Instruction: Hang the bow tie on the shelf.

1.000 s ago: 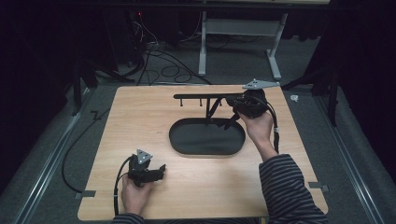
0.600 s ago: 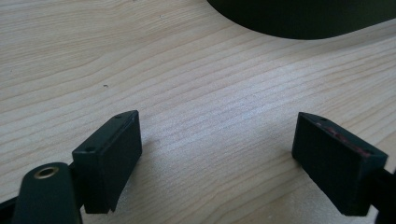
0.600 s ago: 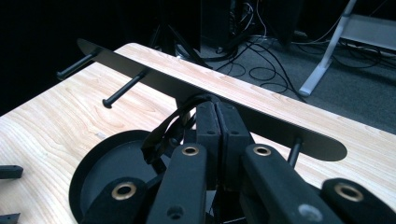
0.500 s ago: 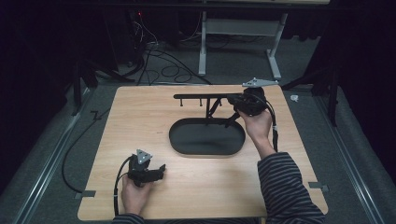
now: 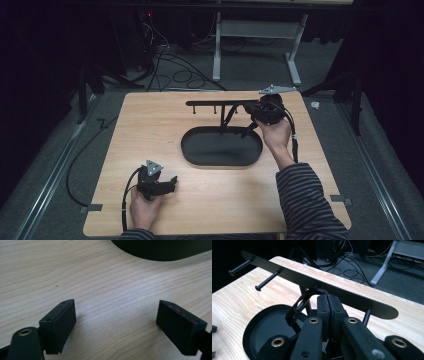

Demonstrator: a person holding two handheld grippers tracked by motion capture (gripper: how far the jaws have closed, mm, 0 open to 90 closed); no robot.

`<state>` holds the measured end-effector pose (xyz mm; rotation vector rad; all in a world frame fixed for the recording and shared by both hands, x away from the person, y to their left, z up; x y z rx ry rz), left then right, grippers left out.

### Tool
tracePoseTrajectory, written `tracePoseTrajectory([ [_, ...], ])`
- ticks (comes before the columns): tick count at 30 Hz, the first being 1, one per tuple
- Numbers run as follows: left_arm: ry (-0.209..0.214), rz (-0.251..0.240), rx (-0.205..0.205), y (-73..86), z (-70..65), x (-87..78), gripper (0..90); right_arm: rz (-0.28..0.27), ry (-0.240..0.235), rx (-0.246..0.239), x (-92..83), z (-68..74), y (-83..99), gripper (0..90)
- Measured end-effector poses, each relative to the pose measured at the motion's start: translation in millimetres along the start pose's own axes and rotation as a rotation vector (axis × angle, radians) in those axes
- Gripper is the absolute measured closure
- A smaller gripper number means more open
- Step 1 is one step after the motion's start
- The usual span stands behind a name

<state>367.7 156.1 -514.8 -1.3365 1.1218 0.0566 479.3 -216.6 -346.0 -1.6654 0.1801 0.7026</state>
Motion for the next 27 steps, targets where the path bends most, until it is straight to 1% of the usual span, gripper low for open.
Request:
tracePoseTrajectory([
  [14, 0.000, 0.000, 0.000, 0.0, 0.0, 0.0, 16.6, 0.022, 0.005, 0.003, 3.8, -2.4, 7.6, 87.5],
  [21, 0.000, 0.000, 0.001, 0.0, -0.1, 0.0, 16.6, 0.009, -0.009, 0.010, 0.2, -1.5, 7.7, 85.2],
  [24, -0.001, 0.000, 0.000, 0.1, -0.1, -0.1, 16.6, 0.003, -0.012, 0.000, -3.2, -2.9, 7.6, 84.2],
  [27, -0.001, 0.000, 0.000, 0.1, -0.2, -0.1, 16.6, 0.001, -0.015, 0.006, -5.5, -4.4, 7.6, 83.9],
])
Point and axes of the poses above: each handheld gripper's, and its own axes: x roughly forward along the jaws, y roughly out of its underside, z roughly to its left, the point moved 1 cm from there along x, roughly forward along the jaws, and after that the axes turned 13 degrees about y, right-handed, at the moved point
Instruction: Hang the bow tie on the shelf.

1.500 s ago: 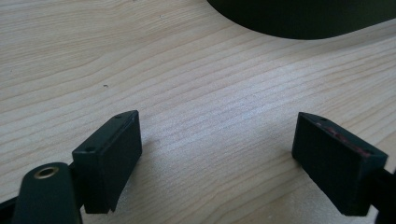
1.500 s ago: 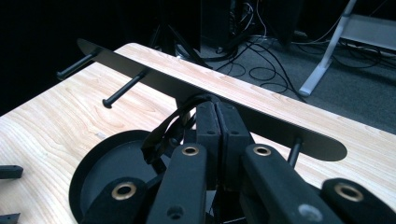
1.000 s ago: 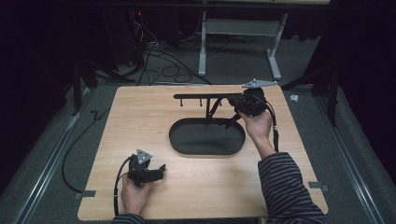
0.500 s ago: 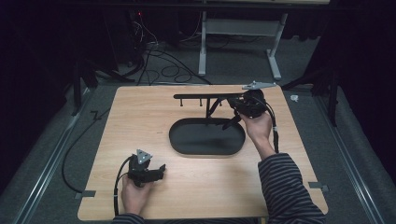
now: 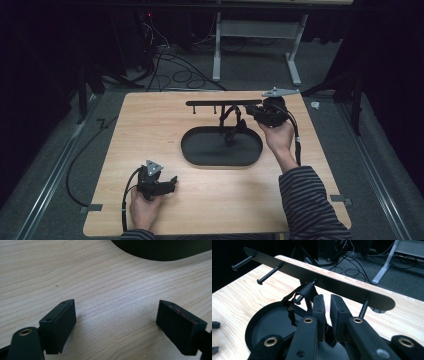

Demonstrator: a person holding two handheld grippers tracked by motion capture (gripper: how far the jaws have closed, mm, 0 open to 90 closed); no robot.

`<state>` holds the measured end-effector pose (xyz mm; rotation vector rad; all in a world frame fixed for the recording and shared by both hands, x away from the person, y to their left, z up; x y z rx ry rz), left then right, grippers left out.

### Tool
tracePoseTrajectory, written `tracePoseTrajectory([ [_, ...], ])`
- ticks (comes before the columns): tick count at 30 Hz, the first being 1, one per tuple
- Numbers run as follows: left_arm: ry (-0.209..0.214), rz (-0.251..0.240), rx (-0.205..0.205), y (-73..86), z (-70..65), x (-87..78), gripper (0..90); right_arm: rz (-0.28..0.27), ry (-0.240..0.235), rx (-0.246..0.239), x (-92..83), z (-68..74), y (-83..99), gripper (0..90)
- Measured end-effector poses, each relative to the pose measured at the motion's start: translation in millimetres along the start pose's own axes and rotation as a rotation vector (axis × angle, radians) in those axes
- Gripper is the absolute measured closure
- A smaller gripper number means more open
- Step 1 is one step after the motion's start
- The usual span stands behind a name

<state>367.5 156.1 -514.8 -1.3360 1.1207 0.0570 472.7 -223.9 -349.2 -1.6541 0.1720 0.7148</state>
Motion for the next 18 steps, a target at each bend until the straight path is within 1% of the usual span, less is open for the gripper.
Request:
tracePoseTrajectory([
  [6, 0.000, -0.001, -0.001, 0.0, 0.0, 0.1, 16.6, -0.015, -0.005, 0.007, -8.2, -7.0, 0.9, 83.7],
  [9, 0.000, -0.001, -0.001, 0.0, 0.0, 0.1, 16.7, -0.013, -0.007, 0.015, -11.8, -9.5, 4.2, 83.7],
  [11, 0.000, -0.001, 0.000, 0.0, 0.0, 0.1, 16.6, -0.015, -0.007, 0.010, -12.7, -10.4, 5.3, 83.7],
  [12, 0.000, -0.001, -0.001, 0.0, 0.0, 0.1, 16.6, -0.011, -0.012, 0.018, -14.0, -11.1, 6.5, 83.8],
  [15, 0.001, 0.000, 0.000, 0.0, -0.1, 0.1, 16.6, -0.008, -0.021, 0.022, -14.9, -13.5, 7.6, 83.7],
  [18, 0.000, 0.000, -0.001, -0.1, -0.1, 0.2, 16.6, -0.015, -0.028, 0.026, -17.2, -16.0, 8.0, 83.0],
])
Point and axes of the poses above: each handheld gripper's, and its own axes: x roughly forward along the jaws, y roughly out of its underside, z roughly to its left, the point moved 1 cm from there along x, roughly forward along the jaws, and after that the axes turned 13 degrees about y, right-handed, at the moved point
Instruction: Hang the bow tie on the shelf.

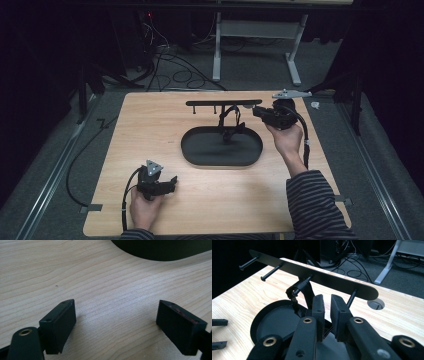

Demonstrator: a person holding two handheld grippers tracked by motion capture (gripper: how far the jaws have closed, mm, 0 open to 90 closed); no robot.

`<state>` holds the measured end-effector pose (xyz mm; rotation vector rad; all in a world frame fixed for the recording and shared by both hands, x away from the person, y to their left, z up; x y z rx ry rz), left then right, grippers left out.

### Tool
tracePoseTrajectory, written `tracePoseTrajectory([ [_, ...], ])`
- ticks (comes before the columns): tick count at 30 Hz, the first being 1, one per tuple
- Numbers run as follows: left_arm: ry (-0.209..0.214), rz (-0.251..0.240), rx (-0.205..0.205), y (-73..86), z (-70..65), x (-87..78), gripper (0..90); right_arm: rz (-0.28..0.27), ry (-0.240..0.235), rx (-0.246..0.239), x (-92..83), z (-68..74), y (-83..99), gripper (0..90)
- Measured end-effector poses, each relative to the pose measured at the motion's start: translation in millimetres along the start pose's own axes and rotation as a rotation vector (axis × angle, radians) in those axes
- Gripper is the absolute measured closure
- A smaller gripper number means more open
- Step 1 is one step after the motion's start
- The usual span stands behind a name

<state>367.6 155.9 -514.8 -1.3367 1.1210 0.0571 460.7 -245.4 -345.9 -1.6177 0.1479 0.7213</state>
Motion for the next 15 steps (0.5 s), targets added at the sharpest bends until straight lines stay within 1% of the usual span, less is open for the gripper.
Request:
tracePoseTrajectory([
  [2, 0.001, 0.000, 0.000, 0.0, 0.0, 0.1, 16.6, -0.003, 0.001, 0.006, -3.2, -0.7, 0.3, 81.9],
  [3, 0.001, 0.000, 0.000, -0.1, 0.0, 0.1, 16.6, -0.015, -0.003, 0.008, -6.2, -1.0, 2.2, 81.8],
  [6, 0.001, -0.001, -0.001, -0.2, 0.0, 0.2, 16.6, -0.008, 0.006, -0.004, -7.8, -1.0, 2.6, 81.7],
  [8, 0.001, 0.000, 0.001, -0.2, 0.0, 0.2, 16.7, -0.015, 0.002, 0.005, -10.4, -2.5, 3.3, 81.4],
  [9, 0.002, 0.000, 0.001, 0.0, -0.2, 0.1, 16.7, -0.025, -0.001, 0.011, -14.4, -2.4, 6.7, 81.2],
  [10, 0.002, 0.000, 0.001, 0.0, -0.2, 0.1, 16.7, -0.025, -0.001, 0.011, -14.4, -2.4, 6.7, 81.2],
  [11, 0.004, 0.001, 0.002, 0.4, -0.5, -0.4, 16.7, -0.031, -0.001, 0.010, -19.1, -1.8, 12.1, 81.1],
  [14, 0.003, 0.001, 0.001, 0.4, -0.4, -0.5, 16.8, -0.027, 0.002, 0.009, -23.3, -1.9, 17.1, 81.1],
  [15, 0.003, 0.000, 0.000, 0.4, -0.3, -0.4, 16.8, -0.025, 0.008, 0.007, -27.0, -4.2, 20.1, 81.1],
])
Point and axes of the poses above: each handheld gripper's, and its own axes: x roughly forward along the jaws, y roughly out of its underside, z roughly to its left, the point moved 1 cm from there along x, roughly forward along the jaws, and after that the axes turned 13 degrees about y, right-handed, at the moved point
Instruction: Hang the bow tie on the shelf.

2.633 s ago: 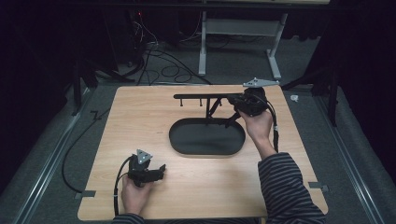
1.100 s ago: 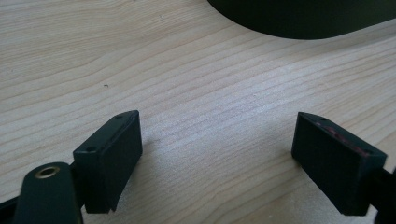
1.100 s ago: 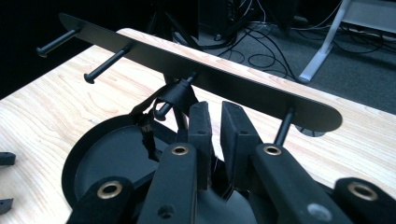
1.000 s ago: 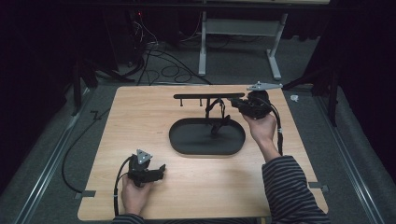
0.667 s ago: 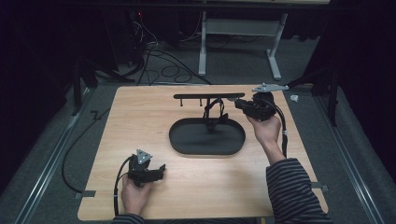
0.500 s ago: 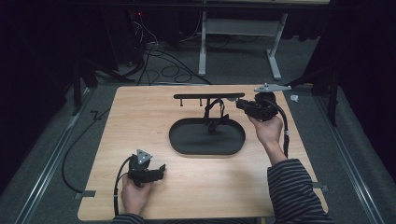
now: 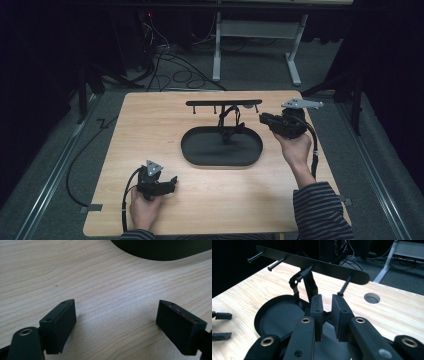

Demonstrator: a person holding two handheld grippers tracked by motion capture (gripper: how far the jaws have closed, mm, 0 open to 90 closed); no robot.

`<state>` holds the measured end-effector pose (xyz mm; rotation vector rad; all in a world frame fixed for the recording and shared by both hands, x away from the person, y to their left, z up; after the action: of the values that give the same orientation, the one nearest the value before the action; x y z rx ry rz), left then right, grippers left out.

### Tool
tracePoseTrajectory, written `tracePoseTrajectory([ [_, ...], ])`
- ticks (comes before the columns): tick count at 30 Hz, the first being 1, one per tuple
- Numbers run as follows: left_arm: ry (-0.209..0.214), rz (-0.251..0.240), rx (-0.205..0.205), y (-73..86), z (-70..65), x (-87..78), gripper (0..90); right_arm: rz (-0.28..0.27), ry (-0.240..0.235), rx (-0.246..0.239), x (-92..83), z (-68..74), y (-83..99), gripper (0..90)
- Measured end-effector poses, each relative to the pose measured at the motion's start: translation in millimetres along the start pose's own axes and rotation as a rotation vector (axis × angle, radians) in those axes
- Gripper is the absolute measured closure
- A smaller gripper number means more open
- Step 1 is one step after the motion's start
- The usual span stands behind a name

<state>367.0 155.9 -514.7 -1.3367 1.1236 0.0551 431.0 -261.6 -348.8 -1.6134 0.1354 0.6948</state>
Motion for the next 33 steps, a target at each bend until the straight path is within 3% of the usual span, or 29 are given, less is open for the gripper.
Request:
tracePoseTrajectory([
  [8, 0.000, 0.000, 0.001, 0.0, 0.0, 0.0, 16.8, -0.036, 0.013, 0.011, -13.7, -7.8, 4.7, 81.1],
  [33, -0.001, -0.002, -0.001, 0.1, -0.3, 0.1, 16.8, -0.047, 0.062, 0.053, -41.2, -29.8, 35.5, 77.8],
])
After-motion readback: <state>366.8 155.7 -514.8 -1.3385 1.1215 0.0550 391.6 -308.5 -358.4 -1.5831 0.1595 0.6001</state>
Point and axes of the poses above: each handheld gripper's, and its own axes: x roughly forward along the jaws, y roughly out of its underside, z roughly to its left, the point moved 1 cm from there along x, roughly forward along the jaws, and after that the axes turned 13 degrees about y, right-handed, at the moved point
